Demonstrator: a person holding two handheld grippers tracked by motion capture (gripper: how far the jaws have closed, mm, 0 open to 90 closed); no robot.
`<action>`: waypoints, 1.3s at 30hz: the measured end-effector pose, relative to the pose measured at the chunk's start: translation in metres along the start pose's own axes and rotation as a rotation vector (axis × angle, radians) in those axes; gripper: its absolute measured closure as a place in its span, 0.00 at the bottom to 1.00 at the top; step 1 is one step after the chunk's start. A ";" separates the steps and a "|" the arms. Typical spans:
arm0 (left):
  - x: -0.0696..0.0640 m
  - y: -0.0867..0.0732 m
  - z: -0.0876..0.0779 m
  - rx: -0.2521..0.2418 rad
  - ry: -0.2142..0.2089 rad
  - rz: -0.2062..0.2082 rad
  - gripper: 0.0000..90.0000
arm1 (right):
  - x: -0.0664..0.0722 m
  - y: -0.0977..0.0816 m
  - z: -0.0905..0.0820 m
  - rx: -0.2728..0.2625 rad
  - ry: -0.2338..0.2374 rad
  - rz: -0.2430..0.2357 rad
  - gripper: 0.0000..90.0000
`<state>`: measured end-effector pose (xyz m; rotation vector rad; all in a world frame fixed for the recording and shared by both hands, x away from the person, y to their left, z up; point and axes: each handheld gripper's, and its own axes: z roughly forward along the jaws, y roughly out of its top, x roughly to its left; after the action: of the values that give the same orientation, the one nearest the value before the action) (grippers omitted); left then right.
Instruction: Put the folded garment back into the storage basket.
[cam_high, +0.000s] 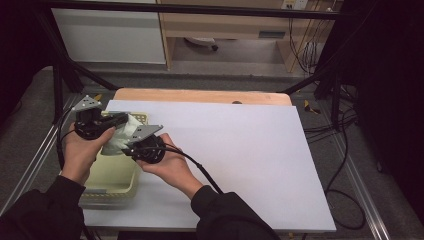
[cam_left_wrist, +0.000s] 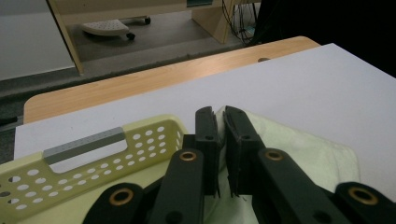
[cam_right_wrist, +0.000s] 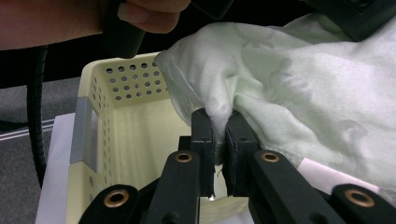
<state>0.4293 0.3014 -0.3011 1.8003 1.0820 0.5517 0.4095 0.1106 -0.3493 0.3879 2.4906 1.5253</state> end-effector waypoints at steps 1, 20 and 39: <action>0.000 0.000 0.000 0.000 0.001 0.000 0.94 | 0.000 0.000 0.001 0.001 0.001 0.001 0.94; 0.007 -0.002 -0.004 0.000 0.011 -0.006 0.94 | 0.003 0.003 0.010 0.005 0.005 -0.005 0.94; 0.011 -0.004 -0.007 -0.003 0.022 -0.013 0.94 | 0.003 0.005 0.014 0.013 0.009 -0.014 0.94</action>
<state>0.4284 0.3150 -0.3023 1.7873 1.1072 0.5664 0.4114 0.1258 -0.3516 0.3658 2.5059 1.5100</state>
